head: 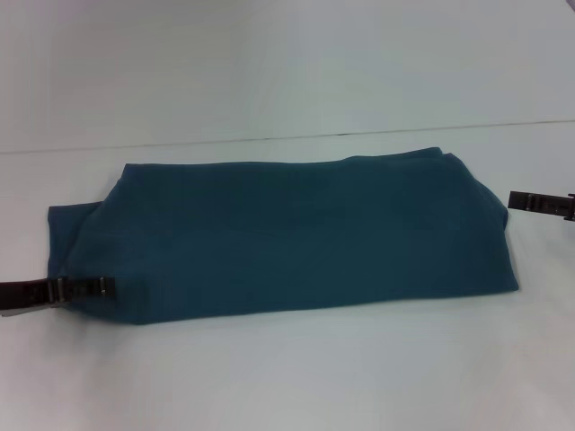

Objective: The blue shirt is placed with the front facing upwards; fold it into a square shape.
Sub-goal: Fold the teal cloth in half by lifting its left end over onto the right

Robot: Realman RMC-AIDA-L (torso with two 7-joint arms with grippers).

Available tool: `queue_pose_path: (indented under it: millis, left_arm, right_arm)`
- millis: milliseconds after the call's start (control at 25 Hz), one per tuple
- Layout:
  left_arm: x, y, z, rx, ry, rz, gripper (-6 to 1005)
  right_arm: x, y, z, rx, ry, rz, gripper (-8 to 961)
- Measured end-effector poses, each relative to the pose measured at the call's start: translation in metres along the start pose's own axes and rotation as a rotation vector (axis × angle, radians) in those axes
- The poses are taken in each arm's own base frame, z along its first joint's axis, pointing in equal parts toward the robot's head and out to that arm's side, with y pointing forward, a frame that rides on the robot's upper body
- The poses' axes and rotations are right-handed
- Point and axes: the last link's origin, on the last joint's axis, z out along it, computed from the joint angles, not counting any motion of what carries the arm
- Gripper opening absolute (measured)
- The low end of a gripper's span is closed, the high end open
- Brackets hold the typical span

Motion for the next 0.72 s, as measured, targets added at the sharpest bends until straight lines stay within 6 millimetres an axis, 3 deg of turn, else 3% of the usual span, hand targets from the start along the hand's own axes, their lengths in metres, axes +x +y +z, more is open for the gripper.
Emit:
queue_pose_path:
  millis: [320,720]
  left_arm:
    - [0.006,-0.001,-0.004,0.006,0.014,0.011,933]
    - [0.004,-0.01,-0.028,0.036,0.013,-0.017,928]
  right_arm:
    - [0.0,0.0,0.0,0.0,0.0,0.0,911]
    - [-0.003,0.0,0.0,0.0,-0.002,-0.005,909]
